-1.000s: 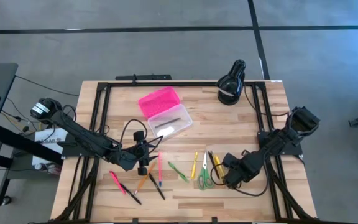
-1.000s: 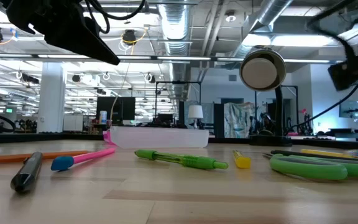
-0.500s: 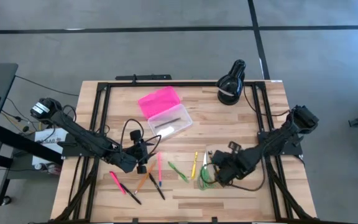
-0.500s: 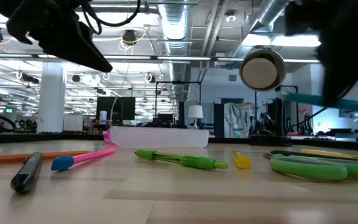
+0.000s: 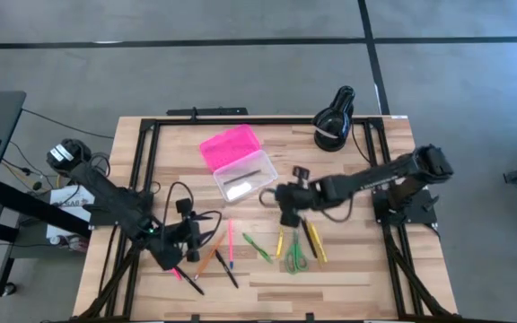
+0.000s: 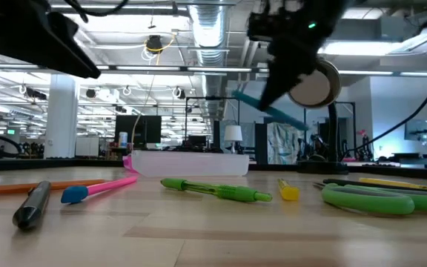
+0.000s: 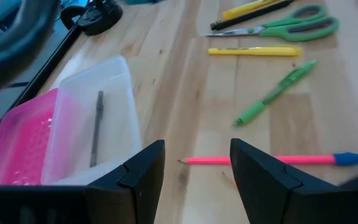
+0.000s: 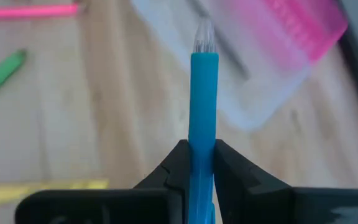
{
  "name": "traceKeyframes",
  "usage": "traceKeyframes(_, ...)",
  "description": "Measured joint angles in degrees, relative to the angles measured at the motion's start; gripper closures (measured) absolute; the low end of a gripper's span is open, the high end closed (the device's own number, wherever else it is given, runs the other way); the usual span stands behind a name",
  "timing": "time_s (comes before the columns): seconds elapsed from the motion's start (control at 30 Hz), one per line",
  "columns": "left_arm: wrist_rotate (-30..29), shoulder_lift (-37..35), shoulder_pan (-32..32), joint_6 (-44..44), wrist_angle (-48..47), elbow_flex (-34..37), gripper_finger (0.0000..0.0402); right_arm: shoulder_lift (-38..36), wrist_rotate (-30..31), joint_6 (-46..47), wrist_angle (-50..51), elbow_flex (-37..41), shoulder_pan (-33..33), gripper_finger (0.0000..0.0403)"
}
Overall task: Pick & place school supplies into a supply box
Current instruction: Put the blue pen into the black supply box
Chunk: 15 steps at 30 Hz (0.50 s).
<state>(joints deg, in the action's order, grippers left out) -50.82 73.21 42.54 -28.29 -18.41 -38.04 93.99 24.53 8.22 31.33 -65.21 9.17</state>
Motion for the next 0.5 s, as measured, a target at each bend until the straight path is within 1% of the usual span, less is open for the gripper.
traceKeyframes(0.17, -1.33, -0.02, 3.92, -3.92, -1.63, 0.0, 0.0223, 0.01, -5.26, -13.36, -11.22, -0.02, -7.19, 0.036)
traceKeyframes(0.27, -2.86, -0.02, 5.92, -5.35, -2.21, 0.0, 0.0223, 0.01, -9.13, -19.53, -17.34, -0.02, -10.93, 0.0361)
traceKeyframes(0.37, -4.22, -0.02, 7.48, -6.32, -2.73, 0.0, 0.0223, 0.03, -13.95, -23.47, -22.95, -0.02, -14.14, 0.0366)
traceKeyframes(0.5, -6.95, -0.02, 8.86, -7.74, -4.11, 0.0, 0.0223, 2.04, -19.47, -25.06, -29.39, -0.17, -16.87, 0.0364)
